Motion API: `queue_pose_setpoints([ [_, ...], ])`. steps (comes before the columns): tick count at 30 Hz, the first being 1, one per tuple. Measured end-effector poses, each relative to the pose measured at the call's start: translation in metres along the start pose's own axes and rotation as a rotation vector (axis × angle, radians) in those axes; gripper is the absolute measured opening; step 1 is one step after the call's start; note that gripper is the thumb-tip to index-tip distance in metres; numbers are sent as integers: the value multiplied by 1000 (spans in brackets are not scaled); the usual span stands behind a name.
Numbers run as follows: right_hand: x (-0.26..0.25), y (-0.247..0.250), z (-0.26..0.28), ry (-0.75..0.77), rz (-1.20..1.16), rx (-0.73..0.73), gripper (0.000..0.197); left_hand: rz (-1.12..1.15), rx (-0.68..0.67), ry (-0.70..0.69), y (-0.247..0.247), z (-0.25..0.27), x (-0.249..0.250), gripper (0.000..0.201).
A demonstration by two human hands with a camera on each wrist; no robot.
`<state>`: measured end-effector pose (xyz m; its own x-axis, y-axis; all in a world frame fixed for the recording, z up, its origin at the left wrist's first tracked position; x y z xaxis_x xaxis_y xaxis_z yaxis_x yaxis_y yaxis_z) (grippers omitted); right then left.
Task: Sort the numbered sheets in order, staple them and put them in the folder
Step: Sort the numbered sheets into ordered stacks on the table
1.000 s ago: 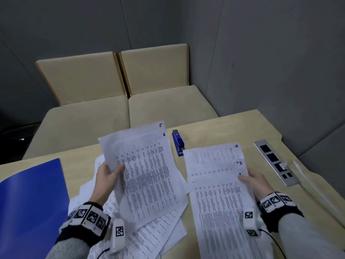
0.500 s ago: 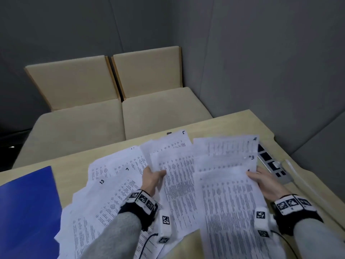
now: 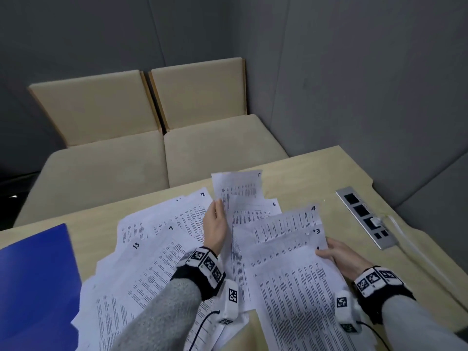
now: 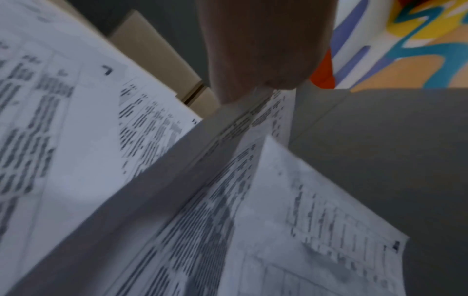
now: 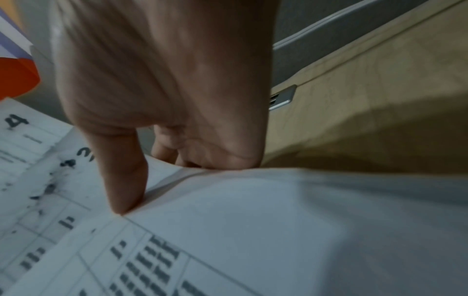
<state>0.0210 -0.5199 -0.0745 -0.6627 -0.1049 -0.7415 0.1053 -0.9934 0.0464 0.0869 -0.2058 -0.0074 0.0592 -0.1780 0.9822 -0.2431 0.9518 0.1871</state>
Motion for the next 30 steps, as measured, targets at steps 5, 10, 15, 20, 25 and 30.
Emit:
queue_pose_setpoints([
  [5, 0, 1, -2, 5, 17, 17, 32, -59, 138, -305, 22, -8, 53, 29],
  [10, 3, 3, -3, 1, -41, 6, 40, -129, 267, -478, 75, -28, 106, 33],
  [15, -6, 12, 7, 38, -173, 2, 55, 74, 360, -375, 131, -62, 123, 26],
  [20, -16, 18, 17, 74, -266, -45, 56, 34, 254, -135, 121, -59, 83, 32],
  [25, -14, 21, 28, 65, -318, -67, 49, -134, 117, 59, 79, -14, -6, 37],
  [30, -6, 14, 24, 4, -265, 7, 40, -181, -6, 290, 32, 45, -73, 44],
])
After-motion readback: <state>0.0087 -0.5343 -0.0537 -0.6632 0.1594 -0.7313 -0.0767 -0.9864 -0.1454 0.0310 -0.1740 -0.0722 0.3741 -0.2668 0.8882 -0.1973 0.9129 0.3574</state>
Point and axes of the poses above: each hand's wrist, its own z-axis away from the middle knuckle, its own y-axis out of the back of the hand, x = y × z, the point moved 5 cm from there along -z, towards the middle knuckle, and after that the axes turned 5 degrees about z, right-handed, at the moved point
